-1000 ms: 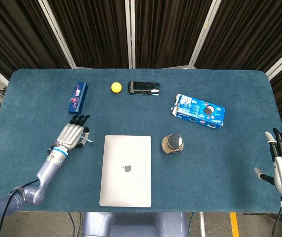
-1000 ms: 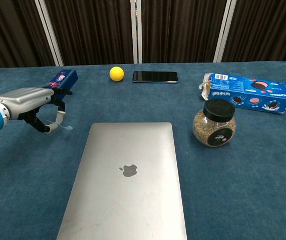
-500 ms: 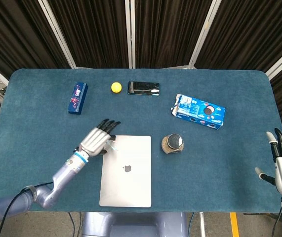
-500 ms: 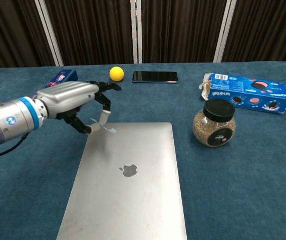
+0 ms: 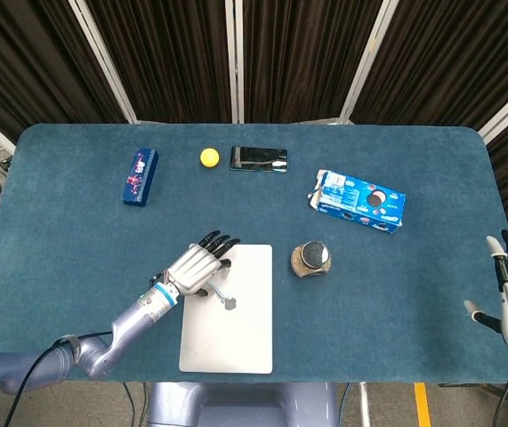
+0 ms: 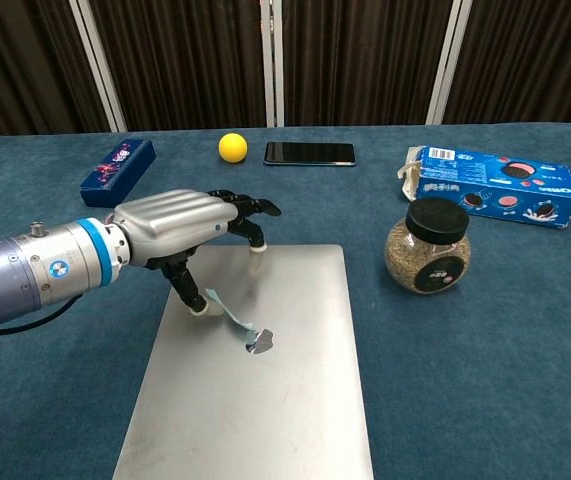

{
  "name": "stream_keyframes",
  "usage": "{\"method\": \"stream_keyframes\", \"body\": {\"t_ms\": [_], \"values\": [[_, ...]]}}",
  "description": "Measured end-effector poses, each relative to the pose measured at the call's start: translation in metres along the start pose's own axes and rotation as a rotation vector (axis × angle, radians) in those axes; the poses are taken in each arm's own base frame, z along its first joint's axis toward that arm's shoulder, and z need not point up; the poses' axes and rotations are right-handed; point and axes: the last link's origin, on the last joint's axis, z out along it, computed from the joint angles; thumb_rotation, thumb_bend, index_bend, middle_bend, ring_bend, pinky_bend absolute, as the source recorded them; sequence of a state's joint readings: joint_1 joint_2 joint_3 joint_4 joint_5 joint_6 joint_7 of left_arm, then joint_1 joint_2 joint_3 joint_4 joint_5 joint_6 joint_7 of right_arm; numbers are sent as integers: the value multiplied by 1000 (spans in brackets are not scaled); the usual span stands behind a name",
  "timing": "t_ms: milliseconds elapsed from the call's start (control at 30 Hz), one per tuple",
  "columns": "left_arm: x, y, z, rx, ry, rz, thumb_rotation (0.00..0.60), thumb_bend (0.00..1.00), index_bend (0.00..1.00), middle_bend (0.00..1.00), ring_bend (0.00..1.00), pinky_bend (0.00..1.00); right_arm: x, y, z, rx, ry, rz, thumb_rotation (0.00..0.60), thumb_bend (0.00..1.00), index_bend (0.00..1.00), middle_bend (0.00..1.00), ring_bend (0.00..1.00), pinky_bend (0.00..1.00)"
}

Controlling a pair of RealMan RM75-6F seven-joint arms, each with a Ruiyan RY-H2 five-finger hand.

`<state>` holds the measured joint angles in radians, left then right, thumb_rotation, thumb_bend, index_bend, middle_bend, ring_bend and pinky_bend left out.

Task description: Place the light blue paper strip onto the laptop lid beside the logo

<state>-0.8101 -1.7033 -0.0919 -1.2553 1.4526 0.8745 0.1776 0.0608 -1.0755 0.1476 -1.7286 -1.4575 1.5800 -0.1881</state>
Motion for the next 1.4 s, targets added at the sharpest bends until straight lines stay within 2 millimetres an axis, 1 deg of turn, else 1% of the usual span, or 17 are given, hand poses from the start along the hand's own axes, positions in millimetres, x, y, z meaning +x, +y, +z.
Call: {"method": "stream_keyframes", "body": {"t_ms": [267, 367, 467, 567, 633, 667, 700, 767, 800, 867, 967, 1000, 1067, 1133, 1200, 1267, 1400], "values": [[19, -11, -10, 13, 71, -10, 600, 0, 0, 0, 0, 0, -1, -2, -1, 6, -3, 0, 600, 0, 96, 0, 0, 0], [32, -21, -18, 38, 119, -19, 600, 0, 0, 0, 0, 0, -1, -2, -1, 8, -6, 0, 600, 0, 101, 0, 0, 0], [49, -34, -32, 78, 178, -36, 600, 0, 0, 0, 0, 0, -2, -3, -2, 14, -13, -1, 600, 0, 103, 0, 0, 0], [66, -50, -52, 131, 234, -56, 600, 0, 0, 0, 0, 0, -4, -5, -3, 22, -18, -4, 600, 0, 108, 0, 0, 0], [77, -64, -70, 184, 272, -69, 600, 0, 0, 0, 0, 0, -4, -7, -3, 31, -21, -6, 600, 0, 112, 0, 0, 0], [79, -67, -75, 198, 279, -72, 600, 0, 0, 0, 0, 0, -5, -8, -3, 35, -22, -7, 600, 6, 114, 0, 0, 0], [83, -74, -85, 230, 291, -76, 600, 0, 0, 0, 0, 0, -6, -10, -3, 42, -27, -8, 600, 21, 116, 0, 0, 0], [88, -84, -100, 281, 302, -82, 600, 0, 0, 0, 0, 0, -8, -13, -3, 57, -40, -6, 600, 125, 125, 0, 0, 0], [91, -91, -112, 324, 305, -85, 600, 0, 0, 0, 0, 0, -10, -16, -2, 74, -53, -3, 600, 175, 128, 0, 0, 0], [94, -100, -132, 396, 306, -89, 600, 0, 0, 0, 0, 0, -12, -22, 0, 107, -74, -2, 600, 311, 136, 0, 0, 0], [99, -111, -168, 517, 321, -89, 600, 0, 0, 0, 0, 0, -17, -33, 8, 175, -111, -12, 600, 442, 144, 0, 0, 0], [100, -113, -182, 563, 330, -87, 600, 0, 0, 0, 0, 0, -19, -38, 12, 206, -126, -17, 600, 468, 147, 0, 0, 0], [100, -116, -204, 627, 344, -87, 600, 0, 0, 0, 0, 0, -21, -47, 19, 252, -152, -21, 600, 540, 157, 0, 0, 0], [100, -118, -225, 690, 354, -90, 600, 0, 0, 0, 0, 0, -25, -59, 28, 306, -184, -18, 600, 587, 167, 0, 0, 0], [98, -119, -242, 737, 361, -91, 600, 0, 0, 0, 0, 0, -29, -71, 36, 359, -218, -8, 600, 621, 180, 0, 0, 0], [97, -119, -252, 761, 368, -94, 600, 0, 0, 0, 0, 0, -32, -84, 43, 410, -251, -2, 600, 651, 199, 0, 0, 0], [96, -119, -260, 764, 370, -90, 600, 0, 0, 0, 0, 0, -42, -119, 55, 536, -348, 17, 600, 724, 225, 0, 0, 0]]}}
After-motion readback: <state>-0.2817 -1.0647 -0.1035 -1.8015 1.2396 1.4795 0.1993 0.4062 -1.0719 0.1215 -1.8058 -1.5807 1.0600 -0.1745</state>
